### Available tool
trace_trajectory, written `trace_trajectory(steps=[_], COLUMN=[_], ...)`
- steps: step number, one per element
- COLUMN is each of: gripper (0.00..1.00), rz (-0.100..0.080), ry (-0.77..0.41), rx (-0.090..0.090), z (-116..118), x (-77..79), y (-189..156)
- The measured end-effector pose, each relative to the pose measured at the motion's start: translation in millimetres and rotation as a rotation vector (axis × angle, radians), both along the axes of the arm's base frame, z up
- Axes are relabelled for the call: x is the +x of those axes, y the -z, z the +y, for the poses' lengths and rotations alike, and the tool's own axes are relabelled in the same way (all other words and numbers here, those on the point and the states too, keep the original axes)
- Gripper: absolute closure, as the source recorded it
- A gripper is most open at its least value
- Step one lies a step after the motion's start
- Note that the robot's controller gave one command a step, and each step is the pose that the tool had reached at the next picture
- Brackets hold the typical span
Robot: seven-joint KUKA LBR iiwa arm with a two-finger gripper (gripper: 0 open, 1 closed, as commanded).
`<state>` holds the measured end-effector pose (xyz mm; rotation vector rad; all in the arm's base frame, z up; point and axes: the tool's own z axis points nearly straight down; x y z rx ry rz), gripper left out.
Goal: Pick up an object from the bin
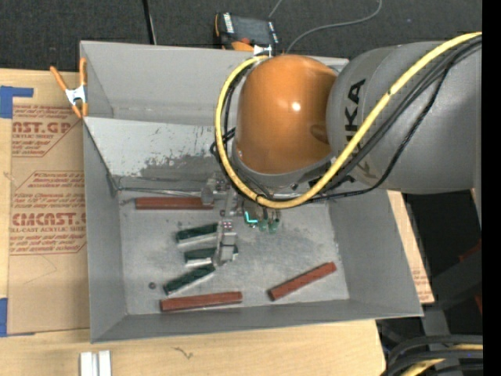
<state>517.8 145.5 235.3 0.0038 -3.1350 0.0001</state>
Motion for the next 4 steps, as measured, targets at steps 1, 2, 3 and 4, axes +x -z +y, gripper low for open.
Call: trace_trajectory(steps=[1, 2, 3, 4], gripper=[0.00, 1.00, 1.00, 1.00], rz=[-0.002, -0.002, -0.041, -0.016], ry=[-0.316, -0.316, -1.071, -1.389], rx=[0.001, 0.001, -0.001, 0.003], z=[15.0, 15.4, 43.7, 43.3], x=[-24.7, -23.2, -19.4, 42.9], y=[168.2, 162.8, 158.8, 29.8])
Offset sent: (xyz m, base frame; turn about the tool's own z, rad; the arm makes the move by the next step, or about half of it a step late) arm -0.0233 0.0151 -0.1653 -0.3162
